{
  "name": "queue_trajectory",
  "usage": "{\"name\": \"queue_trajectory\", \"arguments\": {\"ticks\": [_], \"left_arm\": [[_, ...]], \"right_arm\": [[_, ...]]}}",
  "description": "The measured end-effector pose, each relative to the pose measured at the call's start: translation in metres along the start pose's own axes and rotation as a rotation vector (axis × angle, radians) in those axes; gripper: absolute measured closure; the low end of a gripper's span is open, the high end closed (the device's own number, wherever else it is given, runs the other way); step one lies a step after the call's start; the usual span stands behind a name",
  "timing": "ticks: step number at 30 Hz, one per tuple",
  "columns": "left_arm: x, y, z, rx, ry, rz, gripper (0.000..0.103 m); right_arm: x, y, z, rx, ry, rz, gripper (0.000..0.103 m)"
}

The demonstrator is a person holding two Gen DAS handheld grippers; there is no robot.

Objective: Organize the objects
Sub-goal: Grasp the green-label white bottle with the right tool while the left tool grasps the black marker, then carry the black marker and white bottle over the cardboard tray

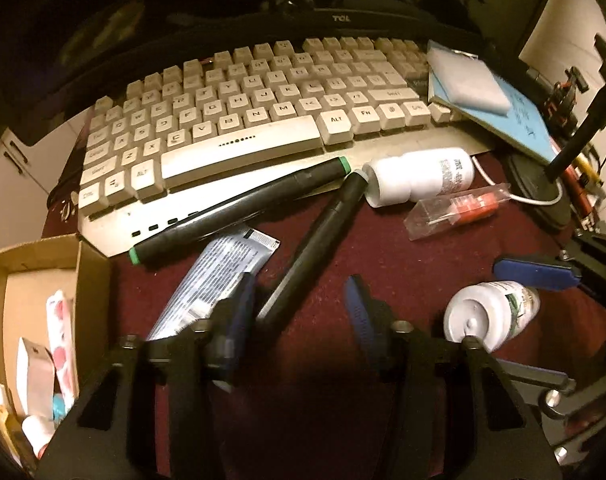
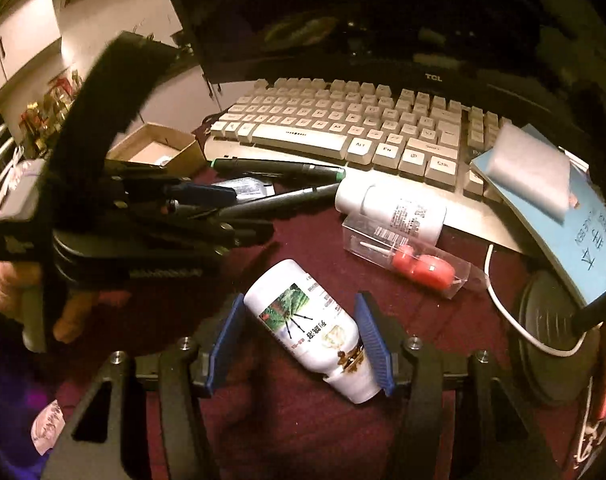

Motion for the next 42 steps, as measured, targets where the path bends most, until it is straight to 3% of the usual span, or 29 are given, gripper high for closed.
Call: {"name": "queue_trajectory", "arguments": {"ticks": [3,8,13,19,21,26,31,34,36,37,38,39,42], "left_arm": [[-0.002,0.003,0.004,-0.021,0.021,-0.013,0.079],[-0.013,0.02,0.004,-0.04,0.005,0.006,0.088],[-0.033,0.052,0.005,-0.112,0.02,0.03,0.089],[-0.057,0.096,0.019,-0.275,0.021,0.038,0.089],[-0.06,0.101,0.017,-0.286,0.033,0.026,0.089],[-0.058,0.1,0.015,-0.271,0.04,0.026,0.087],[-0.051,0.088,0.015,-0.251,0.064,0.006,0.068],[-0.047,0.083,0.014,-0.25,0.055,-0.008,0.067],[-0.047,0.084,0.017,-0.269,0.063,-0.015,0.068],[-0.048,0.085,0.017,-0.27,0.061,-0.016,0.07],[-0.049,0.087,0.017,-0.268,0.043,-0.014,0.082],[-0.051,0.09,0.017,-0.268,0.023,-0.014,0.088],[-0.057,0.101,0.018,-0.307,0.031,-0.024,0.088]], "right_arm": [[0.002,0.001,-0.001,-0.002,-0.007,-0.006,0.046],[0.005,0.002,0.002,-0.05,0.001,-0.016,0.046],[0.009,0.001,0.008,-0.09,0.018,-0.017,0.047],[0.007,-0.004,0.021,-0.091,-0.045,0.0,0.047],[0.011,-0.004,0.027,-0.104,-0.044,0.011,0.047],[0.012,0.003,0.036,-0.188,-0.016,0.03,0.039],[0.007,0.005,0.029,-0.194,-0.002,0.023,0.037],[0.012,0.007,0.027,-0.17,-0.031,0.034,0.043],[0.017,0.008,0.028,-0.176,0.001,0.039,0.058],[0.018,0.008,0.028,-0.177,0.008,0.041,0.062],[0.019,0.008,0.026,-0.154,0.004,0.046,0.067],[0.019,0.008,0.024,-0.137,0.0,0.048,0.067],[0.016,0.011,0.027,-0.111,-0.001,0.051,0.067]]}}
Point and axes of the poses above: each gripper's, at about its wrist camera, not at the fingertips, and x roughly the way its jaws point, z to its left, y to its underside, the point moved 1 cm from there along x, roughly the way its jaws point, and after that the axes turned 3 degrees about x, right-handed, at the moved point
